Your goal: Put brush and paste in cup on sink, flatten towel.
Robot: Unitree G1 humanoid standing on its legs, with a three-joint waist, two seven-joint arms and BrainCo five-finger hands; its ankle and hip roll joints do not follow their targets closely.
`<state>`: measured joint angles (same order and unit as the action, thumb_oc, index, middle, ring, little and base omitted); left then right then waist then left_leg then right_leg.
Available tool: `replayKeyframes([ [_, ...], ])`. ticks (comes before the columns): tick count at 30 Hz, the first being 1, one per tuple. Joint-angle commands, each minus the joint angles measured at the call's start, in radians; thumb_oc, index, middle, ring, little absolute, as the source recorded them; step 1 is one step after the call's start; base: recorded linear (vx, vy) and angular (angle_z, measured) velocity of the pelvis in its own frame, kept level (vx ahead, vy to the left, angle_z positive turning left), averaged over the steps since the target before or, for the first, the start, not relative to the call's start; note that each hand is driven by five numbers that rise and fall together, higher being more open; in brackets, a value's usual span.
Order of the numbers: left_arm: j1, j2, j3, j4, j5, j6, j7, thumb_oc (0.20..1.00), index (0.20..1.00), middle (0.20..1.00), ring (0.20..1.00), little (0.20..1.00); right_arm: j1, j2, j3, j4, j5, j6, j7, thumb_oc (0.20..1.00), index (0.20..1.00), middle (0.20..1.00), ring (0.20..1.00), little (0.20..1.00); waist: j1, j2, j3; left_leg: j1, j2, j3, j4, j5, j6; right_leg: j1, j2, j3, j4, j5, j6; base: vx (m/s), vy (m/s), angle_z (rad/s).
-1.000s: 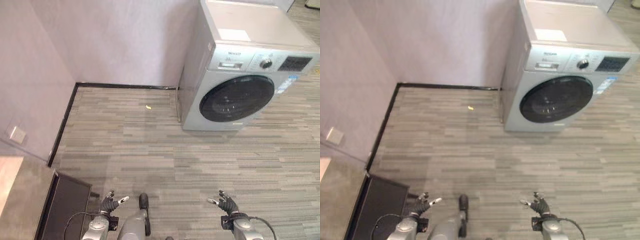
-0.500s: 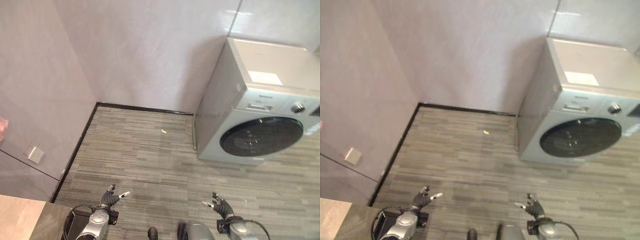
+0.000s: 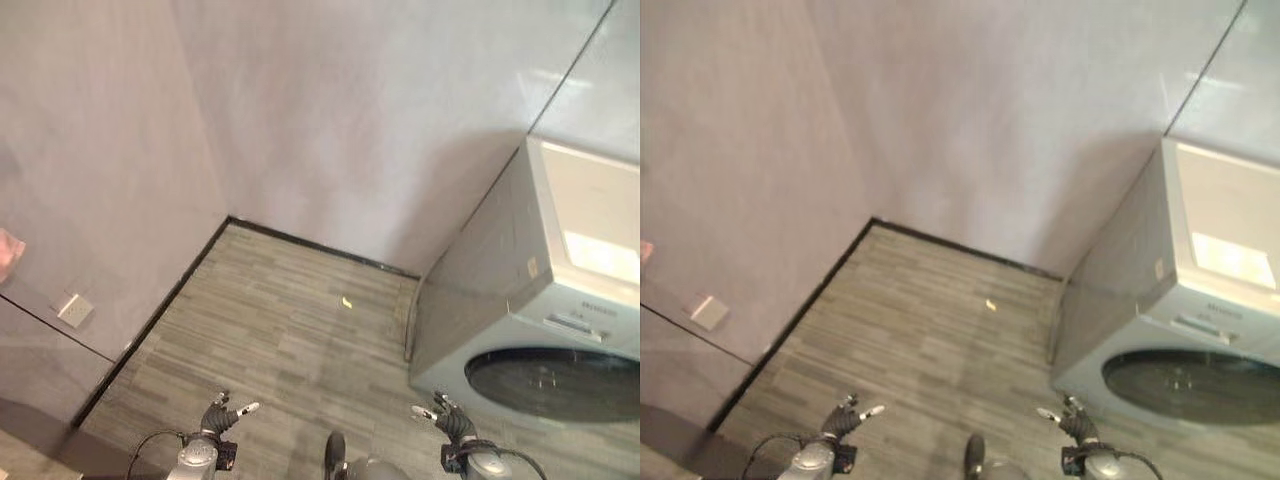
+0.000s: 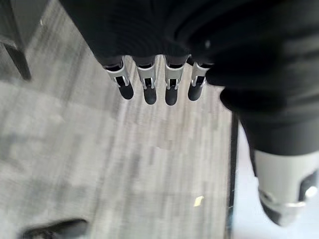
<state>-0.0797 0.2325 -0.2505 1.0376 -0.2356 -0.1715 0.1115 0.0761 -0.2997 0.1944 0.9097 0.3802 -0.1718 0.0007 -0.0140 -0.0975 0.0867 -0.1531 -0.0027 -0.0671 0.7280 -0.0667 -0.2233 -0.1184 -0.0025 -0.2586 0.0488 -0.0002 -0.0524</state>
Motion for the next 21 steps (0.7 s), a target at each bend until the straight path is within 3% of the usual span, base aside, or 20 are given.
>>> replayKeyframes([
  [1, -0.056, 0.057, -0.001, -0.046, -0.005, -0.023, 0.012, 1.000, 1.000, 1.000, 1.000, 1.000, 0.008, -0.074, -0.012, -0.057, 0.022, -0.024, -0.015, 1.000, 1.000, 1.000, 1.000, 1.000, -0.025, 0.005, 0.038, 0.013, 0.029, 0.223, -0.163, 0.122, 0.113, 0.026, -0.029, 0.029, 0.020, 0.015, 0.106, 0.11, -0.089, 0.13],
  [2, -0.063, 0.057, -0.007, -0.050, -0.003, -0.022, 0.012, 1.000, 1.000, 1.000, 1.000, 1.000, 0.007, -0.078, -0.013, -0.055, 0.019, -0.020, -0.020, 1.000, 1.000, 1.000, 1.000, 1.000, -0.031, -0.001, 0.035, -0.007, 0.068, 0.281, -0.205, 0.120, 0.124, 0.035, -0.040, 0.014, 0.009, 0.011, 0.109, 0.26, -0.087, 0.27],
  [3, -0.075, 0.050, -0.017, -0.043, -0.001, -0.021, 0.010, 1.000, 1.000, 1.000, 1.000, 1.000, -0.001, -0.079, -0.016, -0.026, 0.018, -0.016, -0.028, 1.000, 1.000, 1.000, 1.000, 1.000, -0.014, 0.002, 0.036, -0.053, 0.103, 0.338, -0.315, 0.067, 0.148, 0.066, -0.051, -0.011, -0.014, -0.005, 0.122, 0.20, -0.022, 0.48],
  [4, -0.076, 0.050, -0.017, -0.043, -0.001, -0.021, 0.010, 1.000, 1.000, 1.000, 1.000, 1.000, -0.001, -0.079, -0.016, -0.026, 0.018, -0.017, -0.028, 1.000, 1.000, 1.000, 1.000, 1.000, -0.014, 0.002, 0.037, -0.051, 0.103, 0.338, -0.316, 0.067, 0.149, 0.068, -0.051, -0.011, -0.014, -0.006, 0.123, 0.24, 0.030, 0.67],
  [6, -0.070, 0.049, -0.016, -0.034, 0.002, -0.023, 0.013, 1.000, 1.000, 1.000, 1.000, 1.000, -0.003, -0.081, -0.015, -0.015, 0.002, -0.015, -0.030, 1.000, 1.000, 1.000, 1.000, 1.000, -0.004, 0.007, 0.029, -0.080, 0.089, 0.338, -0.446, 0.059, 0.161, 0.087, -0.055, -0.012, -0.024, -0.015, 0.136, 0.23, 0.079, 0.49],
  [7, -0.064, 0.049, -0.011, -0.027, 0.005, -0.025, 0.016, 1.000, 1.000, 1.000, 1.000, 1.000, -0.007, -0.082, -0.012, -0.005, -0.009, -0.015, -0.028, 1.000, 1.000, 1.000, 1.000, 1.000, 0.005, 0.019, 0.025, -0.109, 0.097, 0.339, -0.529, 0.117, 0.150, 0.098, -0.045, -0.012, -0.035, -0.022, 0.139, 0.20, 0.078, 0.21],
  [8, -0.063, 0.049, -0.011, -0.026, 0.006, -0.026, 0.016, 1.000, 1.000, 1.000, 1.000, 1.000, -0.006, -0.082, -0.012, -0.004, -0.009, -0.016, -0.028, 1.000, 1.000, 1.000, 1.000, 1.000, 0.004, 0.017, 0.027, -0.099, 0.093, 0.340, -0.540, 0.121, 0.149, 0.104, -0.047, -0.012, -0.037, -0.024, 0.140, 0.28, 0.117, 0.06],
  [9, -0.058, 0.048, -0.003, -0.019, 0.005, -0.025, 0.017, 1.000, 1.000, 1.000, 1.000, 1.000, -0.007, -0.083, -0.007, -0.009, -0.023, -0.015, -0.027, 1.000, 1.000, 1.000, 1.000, 1.000, 0.009, 0.027, 0.026, -0.104, 0.125, 0.368, -0.618, 0.189, 0.130, 0.122, -0.040, -0.013, -0.039, -0.035, 0.142, 0.31, 0.112, -0.09],
  [10, -0.054, 0.049, 0.003, -0.014, 0.010, -0.022, 0.020, 1.000, 1.000, 1.000, 1.000, 1.000, -0.002, -0.084, -0.011, -0.018, -0.027, -0.017, -0.029, 1.000, 1.000, 1.000, 1.000, 1.000, -0.007, 0.026, 0.027, -0.112, 0.175, 0.457, -0.670, 0.205, 0.109, 0.145, -0.048, -0.033, -0.038, -0.056, 0.152, 0.42, 0.143, -0.22],
  [11, -0.045, 0.047, 0.009, -0.019, 0.011, -0.019, 0.017, 1.000, 1.000, 1.000, 1.000, 1.000, 0.005, -0.085, -0.009, -0.021, -0.034, -0.012, -0.028, 1.000, 1.000, 1.000, 1.000, 1.000, -0.007, 0.023, 0.029, -0.089, 0.186, 0.498, -0.691, 0.226, 0.103, 0.161, -0.055, -0.035, -0.024, -0.071, 0.155, 0.34, 0.103, -0.02],
  [13, -0.039, 0.049, 0.020, -0.012, 0.009, -0.018, 0.013, 1.000, 1.000, 1.000, 1.000, 1.000, 0.007, -0.084, 0.001, -0.022, -0.055, -0.006, -0.021, 1.000, 1.000, 1.000, 1.000, 1.000, 0.000, 0.029, 0.028, -0.071, 0.197, 0.511, -0.707, 0.268, 0.095, 0.179, -0.051, -0.038, -0.009, -0.086, 0.156, 0.33, 0.161, 0.16],
  [15, -0.026, 0.051, 0.024, 0.011, 0.009, -0.020, 0.011, 1.000, 1.000, 1.000, 1.000, 1.000, -0.010, -0.065, 0.019, 0.005, -0.088, 0.002, -0.022, 1.000, 1.000, 1.000, 1.000, 1.000, 0.015, 0.022, -0.003, -0.057, 0.151, 0.458, -0.652, 0.198, 0.139, 0.211, -0.094, -0.014, 0.068, -0.129, 0.168, 0.48, 0.359, -0.21],
  [18, -0.024, 0.064, 0.019, 0.004, 0.012, -0.020, 0.013, 1.000, 1.000, 1.000, 1.000, 1.000, -0.007, -0.037, 0.009, 0.008, -0.073, 0.004, -0.015, 1.000, 1.000, 1.000, 1.000, 1.000, 0.014, 0.006, -0.018, -0.039, 0.118, 0.468, -0.626, 0.145, 0.175, 0.194, -0.145, 0.000, 0.172, -0.109, 0.195, 0.27, 0.305, -0.08],
  [20, -0.042, 0.081, -0.006, -0.023, 0.022, -0.015, 0.010, 1.000, 1.000, 1.000, 1.000, 1.000, -0.014, -0.015, 0.035, 0.006, -0.096, 0.006, -0.008, 1.000, 1.000, 1.000, 1.000, 1.000, 0.020, 0.003, -0.016, 0.004, 0.059, 0.448, -0.647, 0.108, 0.239, 0.120, -0.198, 0.009, 0.376, 0.054, 0.224, 0.21, 0.367, 0.24],
  [21, -0.042, 0.081, -0.006, -0.023, 0.022, -0.015, 0.010, 1.000, 1.000, 1.000, 1.000, 1.000, -0.014, -0.015, 0.035, 0.006, -0.096, 0.006, -0.008, 1.000, 1.000, 1.000, 1.000, 1.000, 0.020, 0.002, -0.016, 0.005, 0.058, 0.449, -0.648, 0.108, 0.239, 0.120, -0.199, 0.009, 0.377, 0.054, 0.225, 0.17, 0.234, 0.62],
])
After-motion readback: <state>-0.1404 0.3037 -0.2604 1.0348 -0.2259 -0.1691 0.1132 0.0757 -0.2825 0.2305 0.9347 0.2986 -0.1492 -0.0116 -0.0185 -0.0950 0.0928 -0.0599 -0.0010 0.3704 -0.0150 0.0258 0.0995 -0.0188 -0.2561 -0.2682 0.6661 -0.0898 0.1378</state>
